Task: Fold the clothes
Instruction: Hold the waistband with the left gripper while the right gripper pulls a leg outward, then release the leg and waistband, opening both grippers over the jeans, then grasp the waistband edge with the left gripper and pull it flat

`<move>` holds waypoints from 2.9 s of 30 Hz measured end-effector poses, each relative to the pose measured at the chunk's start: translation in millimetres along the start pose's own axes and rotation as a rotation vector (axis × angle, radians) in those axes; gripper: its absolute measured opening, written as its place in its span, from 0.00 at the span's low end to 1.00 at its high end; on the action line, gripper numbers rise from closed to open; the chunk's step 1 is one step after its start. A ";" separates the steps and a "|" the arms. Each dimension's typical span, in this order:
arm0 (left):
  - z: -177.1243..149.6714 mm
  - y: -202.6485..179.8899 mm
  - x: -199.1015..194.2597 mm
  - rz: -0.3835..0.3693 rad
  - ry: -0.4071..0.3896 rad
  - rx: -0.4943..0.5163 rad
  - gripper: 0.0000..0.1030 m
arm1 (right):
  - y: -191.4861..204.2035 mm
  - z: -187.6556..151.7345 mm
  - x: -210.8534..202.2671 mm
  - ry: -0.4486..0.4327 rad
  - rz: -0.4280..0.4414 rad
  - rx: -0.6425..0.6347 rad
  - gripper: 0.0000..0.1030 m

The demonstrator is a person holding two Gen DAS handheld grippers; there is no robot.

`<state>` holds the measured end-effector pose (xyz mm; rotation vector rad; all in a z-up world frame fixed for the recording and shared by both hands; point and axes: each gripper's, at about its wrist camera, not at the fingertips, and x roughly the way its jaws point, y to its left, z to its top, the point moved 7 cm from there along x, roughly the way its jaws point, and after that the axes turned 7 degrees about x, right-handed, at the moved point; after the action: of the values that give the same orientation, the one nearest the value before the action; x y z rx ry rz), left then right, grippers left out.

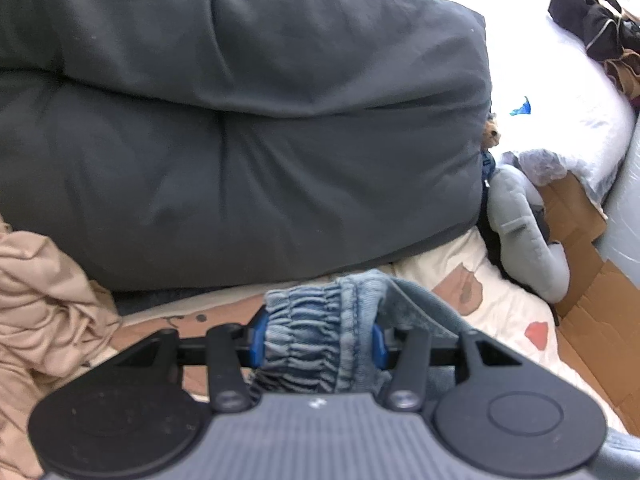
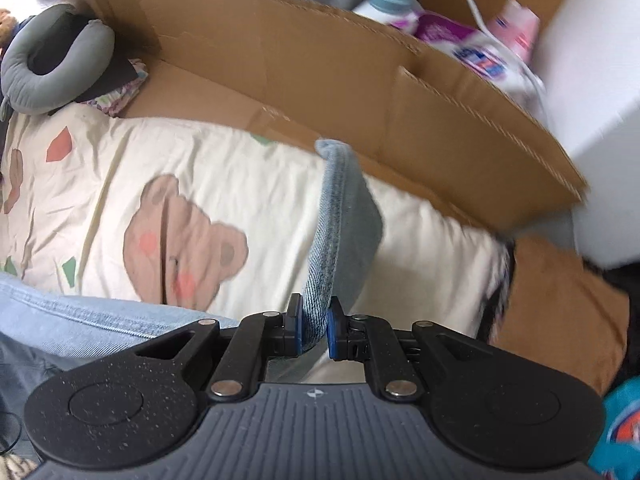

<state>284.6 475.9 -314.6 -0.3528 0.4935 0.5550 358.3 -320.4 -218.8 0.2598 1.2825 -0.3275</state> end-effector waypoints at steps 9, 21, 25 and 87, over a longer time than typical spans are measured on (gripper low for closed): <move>-1.5 -13.1 36.0 -0.036 0.076 -0.008 0.49 | -11.0 -14.2 10.8 0.028 -0.049 0.084 0.10; 0.4 -45.8 94.3 -0.110 0.205 0.051 0.49 | 0.2 34.0 59.2 -0.015 -0.068 0.157 0.17; -8.4 -38.7 89.3 -0.095 0.262 0.059 0.53 | 17.6 46.0 67.5 -0.022 -0.066 0.125 0.31; -149.4 130.5 -116.1 0.278 0.408 -0.777 0.32 | 621.6 -73.3 130.2 -0.040 0.680 -0.865 0.38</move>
<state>71.7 465.6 -400.4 -1.1663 0.7137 0.9472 561.4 269.5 -359.0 -0.0638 1.1145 0.7895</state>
